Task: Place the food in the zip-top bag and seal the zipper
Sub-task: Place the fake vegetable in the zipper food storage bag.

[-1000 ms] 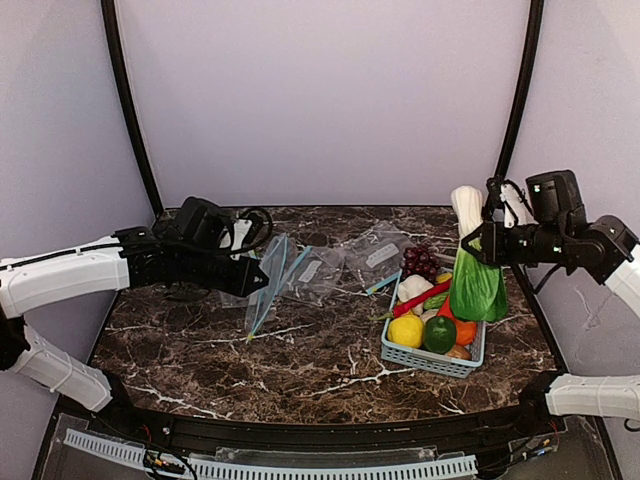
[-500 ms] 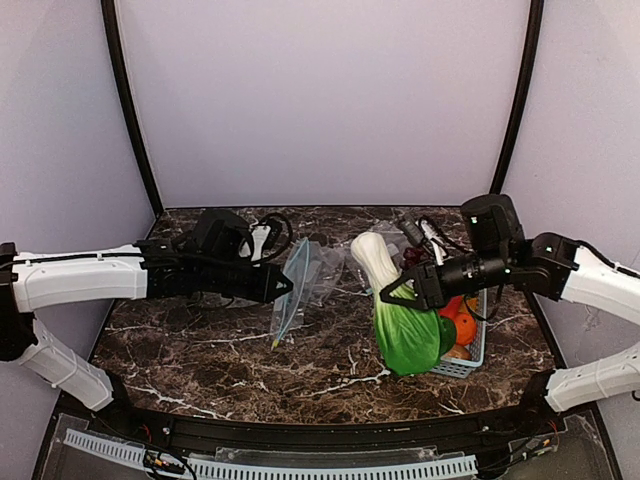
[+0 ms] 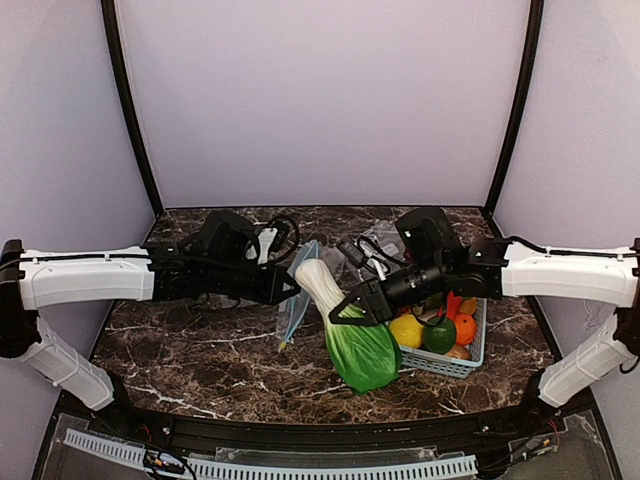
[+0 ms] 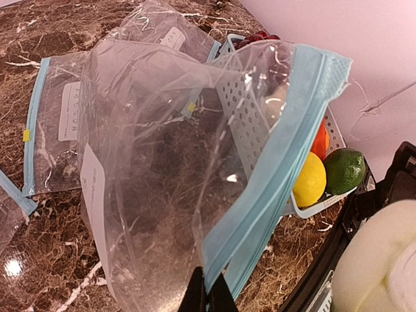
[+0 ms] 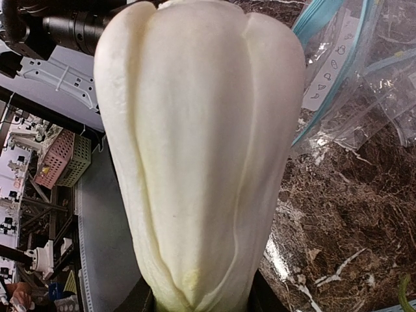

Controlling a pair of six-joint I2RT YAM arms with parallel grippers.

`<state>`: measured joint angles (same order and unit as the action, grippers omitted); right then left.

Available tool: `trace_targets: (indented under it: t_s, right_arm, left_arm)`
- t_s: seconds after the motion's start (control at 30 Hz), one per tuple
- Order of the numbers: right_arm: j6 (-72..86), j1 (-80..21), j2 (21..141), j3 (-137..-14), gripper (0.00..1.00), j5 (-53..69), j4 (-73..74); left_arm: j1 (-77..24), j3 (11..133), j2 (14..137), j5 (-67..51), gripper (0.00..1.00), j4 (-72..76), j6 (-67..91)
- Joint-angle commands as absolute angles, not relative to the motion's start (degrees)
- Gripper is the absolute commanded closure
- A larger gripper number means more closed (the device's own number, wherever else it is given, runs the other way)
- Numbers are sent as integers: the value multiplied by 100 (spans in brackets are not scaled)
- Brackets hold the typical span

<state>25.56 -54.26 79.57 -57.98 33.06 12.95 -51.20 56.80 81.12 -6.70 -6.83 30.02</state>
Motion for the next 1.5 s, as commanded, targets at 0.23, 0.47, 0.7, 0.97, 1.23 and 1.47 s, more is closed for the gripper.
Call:
trace_targets:
  t_s: [0.23, 0.47, 0.7, 0.97, 1.23, 1.47]
  right_arm:
    - [2667, -5576, 8604, -6163, 84, 3462, 909]
    - [2892, -5495, 8829, -6141, 84, 3245, 1224]
    - [3085, -5356, 8871, -5991, 84, 3201, 1238]
    - [3118, -5227, 8949, -5991, 84, 3192, 1310]
    - [3140, -5159, 9081, -5986, 85, 3242, 1378]
    - [3016, -5159, 9133, -6116, 85, 3234, 1553]
  left_arm:
    - [-5163, 5536, 8069, -997, 99, -438, 2840]
    - [-5162, 5363, 7853, -925, 99, -400, 2799]
    - [-5164, 5301, 7742, -882, 99, -422, 2731]
    - [-5168, 5284, 7640, -1162, 99, -343, 2498]
    - [-5167, 5266, 7568, -1517, 99, -245, 2289]
    - [-5172, 5321, 7682, -1831, 99, -141, 2195]
